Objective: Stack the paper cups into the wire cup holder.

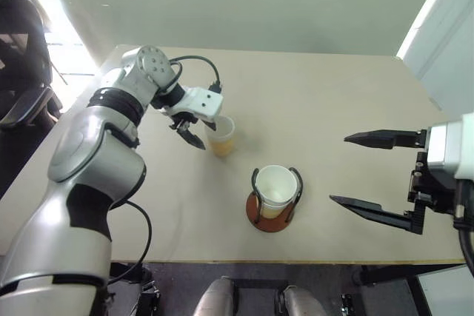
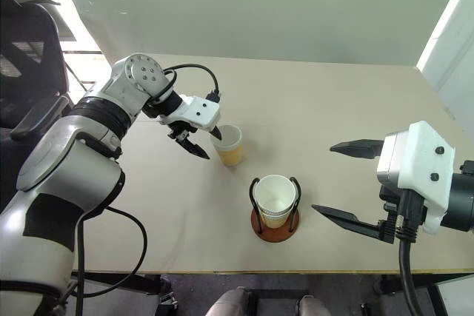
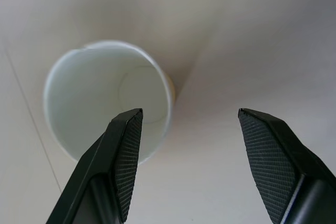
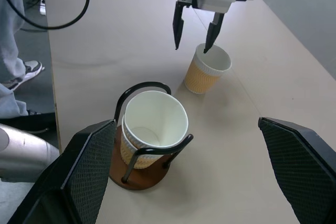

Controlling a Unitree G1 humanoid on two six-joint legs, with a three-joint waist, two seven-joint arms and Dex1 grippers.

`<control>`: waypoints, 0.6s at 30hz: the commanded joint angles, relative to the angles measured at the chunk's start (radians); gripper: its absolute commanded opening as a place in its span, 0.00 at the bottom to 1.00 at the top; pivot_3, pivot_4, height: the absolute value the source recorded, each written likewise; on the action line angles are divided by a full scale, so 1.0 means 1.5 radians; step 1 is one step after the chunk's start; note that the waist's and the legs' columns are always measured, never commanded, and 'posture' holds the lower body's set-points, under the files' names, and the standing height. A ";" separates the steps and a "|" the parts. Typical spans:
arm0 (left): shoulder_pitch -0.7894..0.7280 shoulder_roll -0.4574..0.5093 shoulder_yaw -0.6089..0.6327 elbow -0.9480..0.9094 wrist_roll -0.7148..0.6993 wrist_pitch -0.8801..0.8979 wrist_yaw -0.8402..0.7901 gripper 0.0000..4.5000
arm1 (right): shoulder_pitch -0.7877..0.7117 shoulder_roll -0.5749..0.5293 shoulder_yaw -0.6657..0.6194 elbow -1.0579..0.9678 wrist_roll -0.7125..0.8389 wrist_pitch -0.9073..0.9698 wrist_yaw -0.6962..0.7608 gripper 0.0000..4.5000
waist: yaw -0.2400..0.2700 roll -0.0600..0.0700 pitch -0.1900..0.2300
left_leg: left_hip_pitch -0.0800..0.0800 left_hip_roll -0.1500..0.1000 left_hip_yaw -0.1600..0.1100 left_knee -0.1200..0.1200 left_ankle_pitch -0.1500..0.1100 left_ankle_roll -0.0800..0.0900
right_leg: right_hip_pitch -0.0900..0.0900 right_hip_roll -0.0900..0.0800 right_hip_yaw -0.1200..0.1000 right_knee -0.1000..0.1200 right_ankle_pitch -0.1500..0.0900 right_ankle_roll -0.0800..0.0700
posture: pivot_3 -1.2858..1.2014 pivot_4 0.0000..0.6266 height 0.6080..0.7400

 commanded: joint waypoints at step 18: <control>0.065 -0.057 0.104 0.008 0.273 -0.109 0.163 0.65 | 0.007 -0.010 -0.047 -0.020 0.060 0.022 -0.053 1.00 | -0.001 0.000 0.000 | 0.001 -0.005 0.000 0.001 -0.002 0.008 | 0.001 -0.004 0.000 0.000 0.001 0.003 | 0.52 0.24 1.00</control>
